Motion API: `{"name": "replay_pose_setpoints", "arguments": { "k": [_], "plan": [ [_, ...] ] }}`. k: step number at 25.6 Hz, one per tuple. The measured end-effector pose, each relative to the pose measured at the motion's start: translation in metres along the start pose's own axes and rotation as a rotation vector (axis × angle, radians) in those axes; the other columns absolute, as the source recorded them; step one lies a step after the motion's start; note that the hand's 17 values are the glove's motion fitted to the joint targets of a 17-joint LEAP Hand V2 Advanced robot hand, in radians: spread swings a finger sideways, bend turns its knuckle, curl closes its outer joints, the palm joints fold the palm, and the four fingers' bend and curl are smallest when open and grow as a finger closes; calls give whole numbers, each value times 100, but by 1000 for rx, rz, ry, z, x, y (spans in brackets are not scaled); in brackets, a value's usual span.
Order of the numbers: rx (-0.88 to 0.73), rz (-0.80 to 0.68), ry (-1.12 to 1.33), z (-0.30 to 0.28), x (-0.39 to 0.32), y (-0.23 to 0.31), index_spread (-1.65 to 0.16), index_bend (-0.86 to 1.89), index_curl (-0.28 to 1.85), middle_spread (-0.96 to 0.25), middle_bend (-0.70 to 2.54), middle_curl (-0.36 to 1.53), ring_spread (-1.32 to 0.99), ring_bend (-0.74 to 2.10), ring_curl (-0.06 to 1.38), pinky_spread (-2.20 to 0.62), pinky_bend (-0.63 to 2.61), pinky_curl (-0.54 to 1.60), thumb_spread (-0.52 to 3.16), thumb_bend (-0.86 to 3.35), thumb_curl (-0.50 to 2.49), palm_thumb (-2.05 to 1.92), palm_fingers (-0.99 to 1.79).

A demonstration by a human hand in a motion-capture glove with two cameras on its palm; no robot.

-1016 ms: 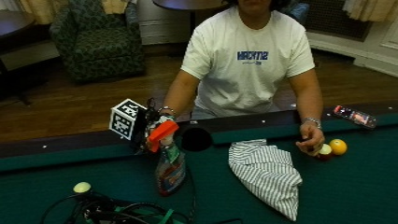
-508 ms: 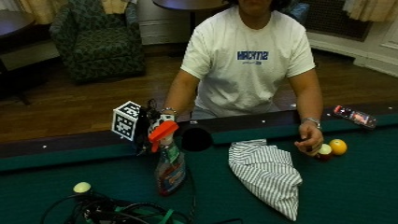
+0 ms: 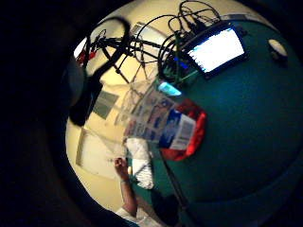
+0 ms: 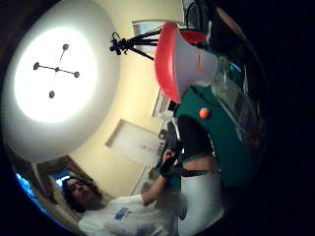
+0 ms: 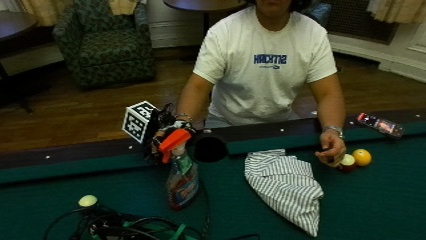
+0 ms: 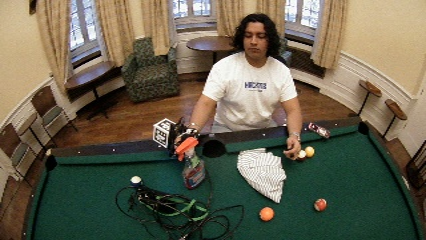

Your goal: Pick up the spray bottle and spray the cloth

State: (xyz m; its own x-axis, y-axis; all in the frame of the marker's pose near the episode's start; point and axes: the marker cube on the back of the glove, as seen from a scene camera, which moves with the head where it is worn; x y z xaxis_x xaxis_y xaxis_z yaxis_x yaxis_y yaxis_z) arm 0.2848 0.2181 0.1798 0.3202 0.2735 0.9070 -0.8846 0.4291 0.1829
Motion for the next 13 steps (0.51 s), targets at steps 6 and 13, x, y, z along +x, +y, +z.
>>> {"name": "replay_pose_setpoints", "arguments": {
  "k": [6, 13],
  "plan": [
    [-32, 53, 26, 15, 1, -10, -35, 14, 44, -22, 56, 63, -20, 73, 61, -6, 55, 61, 77, -8, 49, 66, 31],
    [-12, 98, -3, 37, 6, -27, -33, 10, 35, -17, 44, 53, -16, 63, 48, 5, 44, 46, 83, -5, 44, 59, 35]
  ]
}}
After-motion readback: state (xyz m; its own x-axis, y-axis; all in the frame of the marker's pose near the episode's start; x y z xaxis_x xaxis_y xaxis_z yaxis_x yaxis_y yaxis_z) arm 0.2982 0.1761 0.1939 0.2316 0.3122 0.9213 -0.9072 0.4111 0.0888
